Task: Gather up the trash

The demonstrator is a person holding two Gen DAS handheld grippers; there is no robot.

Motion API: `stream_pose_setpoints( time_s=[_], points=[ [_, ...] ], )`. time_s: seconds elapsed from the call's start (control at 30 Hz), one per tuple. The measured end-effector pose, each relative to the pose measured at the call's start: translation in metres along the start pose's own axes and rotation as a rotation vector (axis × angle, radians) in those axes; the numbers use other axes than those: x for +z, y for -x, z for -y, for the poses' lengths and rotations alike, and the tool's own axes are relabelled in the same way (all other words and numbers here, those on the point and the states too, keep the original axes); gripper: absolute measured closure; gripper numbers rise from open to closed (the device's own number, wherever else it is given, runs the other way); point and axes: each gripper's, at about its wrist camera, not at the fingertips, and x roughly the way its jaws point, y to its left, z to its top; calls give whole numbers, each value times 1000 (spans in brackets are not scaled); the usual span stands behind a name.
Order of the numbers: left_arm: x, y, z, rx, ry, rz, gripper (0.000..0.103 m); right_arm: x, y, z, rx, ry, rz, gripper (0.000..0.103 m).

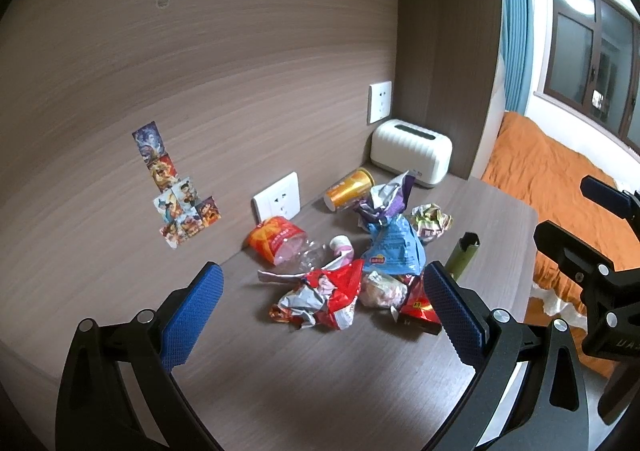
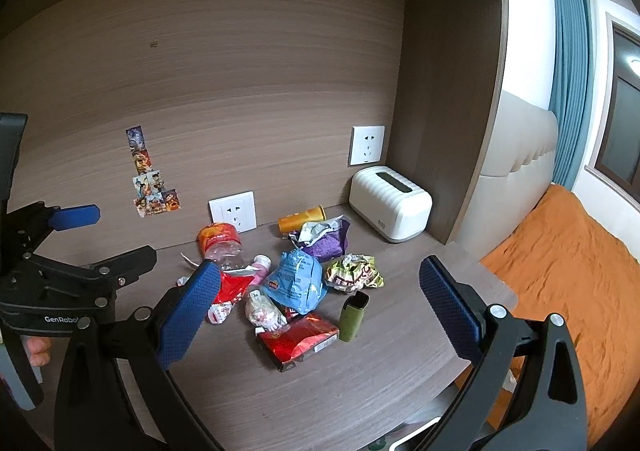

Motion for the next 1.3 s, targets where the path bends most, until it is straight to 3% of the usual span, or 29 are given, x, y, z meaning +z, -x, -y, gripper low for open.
stream_pose_setpoints(
  time_s=[1.3],
  points=[
    [1,-9,8,7,-23,-13,5,-1,-6,10,7,-20,-13,4]
  ],
)
